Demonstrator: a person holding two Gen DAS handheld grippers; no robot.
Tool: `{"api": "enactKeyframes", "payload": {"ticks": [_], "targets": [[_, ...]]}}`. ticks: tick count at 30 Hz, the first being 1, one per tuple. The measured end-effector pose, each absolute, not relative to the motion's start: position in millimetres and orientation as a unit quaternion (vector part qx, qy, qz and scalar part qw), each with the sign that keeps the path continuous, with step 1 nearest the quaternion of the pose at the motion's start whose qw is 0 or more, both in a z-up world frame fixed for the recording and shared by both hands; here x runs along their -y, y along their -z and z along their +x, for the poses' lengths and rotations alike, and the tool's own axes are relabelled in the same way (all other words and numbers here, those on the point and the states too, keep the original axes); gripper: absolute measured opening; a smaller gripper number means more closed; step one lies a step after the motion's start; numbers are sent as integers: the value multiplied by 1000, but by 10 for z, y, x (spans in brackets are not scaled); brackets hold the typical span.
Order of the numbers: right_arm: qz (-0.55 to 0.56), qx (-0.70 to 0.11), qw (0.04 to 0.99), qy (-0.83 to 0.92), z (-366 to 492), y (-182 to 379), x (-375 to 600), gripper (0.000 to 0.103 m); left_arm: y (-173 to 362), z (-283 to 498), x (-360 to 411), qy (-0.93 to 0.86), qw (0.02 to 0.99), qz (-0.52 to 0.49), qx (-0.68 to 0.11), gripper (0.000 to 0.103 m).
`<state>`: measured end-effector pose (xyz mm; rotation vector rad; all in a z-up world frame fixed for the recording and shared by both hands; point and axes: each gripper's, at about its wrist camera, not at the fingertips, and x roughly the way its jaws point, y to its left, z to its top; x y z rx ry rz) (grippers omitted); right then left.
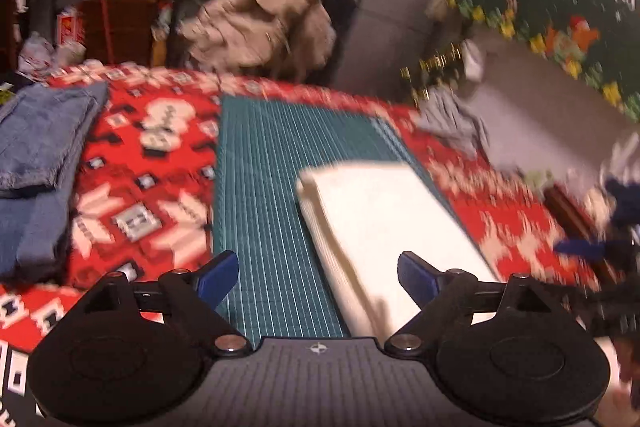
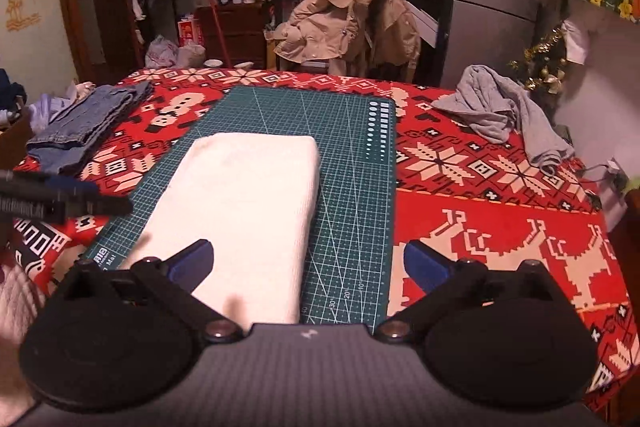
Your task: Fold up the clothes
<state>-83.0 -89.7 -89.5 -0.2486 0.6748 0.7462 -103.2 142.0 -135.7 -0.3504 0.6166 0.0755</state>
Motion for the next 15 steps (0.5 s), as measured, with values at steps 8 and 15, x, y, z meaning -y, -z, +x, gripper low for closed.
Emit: {"api": "enactKeyframes", "payload": {"ticks": [8,15], "targets": [[-69,-369,854,-359,-667,942,1023,102,1626,-572,-1897,-57,917,-238,-315,2],[-62,-381,852,-354,-662,939,1012,102,1793,-179,-1927,-7,918,-233,-320,0]]}}
